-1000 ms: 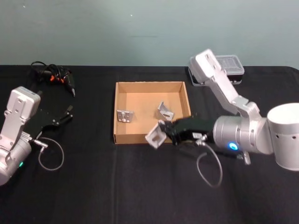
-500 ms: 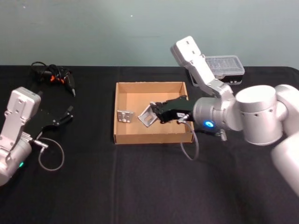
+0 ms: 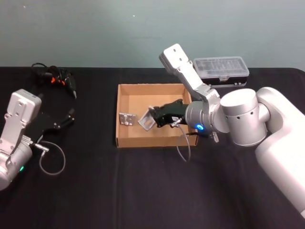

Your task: Use one hand to pick up the angle iron from the table and place it into the box.

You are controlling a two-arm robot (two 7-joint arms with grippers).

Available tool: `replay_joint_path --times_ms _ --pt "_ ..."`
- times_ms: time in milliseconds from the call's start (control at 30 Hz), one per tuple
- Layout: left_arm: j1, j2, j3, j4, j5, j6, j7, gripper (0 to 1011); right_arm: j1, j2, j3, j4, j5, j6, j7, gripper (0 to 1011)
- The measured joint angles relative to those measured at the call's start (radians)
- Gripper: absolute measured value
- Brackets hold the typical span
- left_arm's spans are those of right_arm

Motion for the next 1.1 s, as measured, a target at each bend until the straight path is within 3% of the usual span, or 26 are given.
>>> replay_joint_path --times_ms 167,500,667,700,767,1067,1100 --pt "0.000 0.000 0.000 0.000 0.000 0.000 0.000 1011 0.007 -0.012 0.000 0.032 -0.014 0.003 -0.002 66" --pt "0.000 0.000 0.000 0.000 0.000 0.000 0.000 1011 0.007 -0.009 0.001 0.024 -0.013 0.003 -0.002 82" --pt "0.000 0.000 0.000 0.000 0.000 0.000 0.000 1011 0.006 -0.008 0.001 0.022 -0.011 0.003 -0.002 202" --pt "0.000 0.000 0.000 0.000 0.000 0.000 0.000 1011 0.006 -0.008 0.001 0.021 -0.011 0.003 -0.002 283" --pt "0.000 0.000 0.000 0.000 0.000 0.000 0.000 1011 0.005 -0.008 0.001 0.021 -0.011 0.003 -0.002 303" --pt "0.000 0.000 0.000 0.000 0.000 0.000 0.000 1011 0.005 -0.008 0.001 0.018 -0.010 0.002 -0.002 627" --pt "0.000 0.000 0.000 0.000 0.000 0.000 0.000 1011 0.005 -0.007 0.001 0.018 -0.009 0.002 -0.002 627"
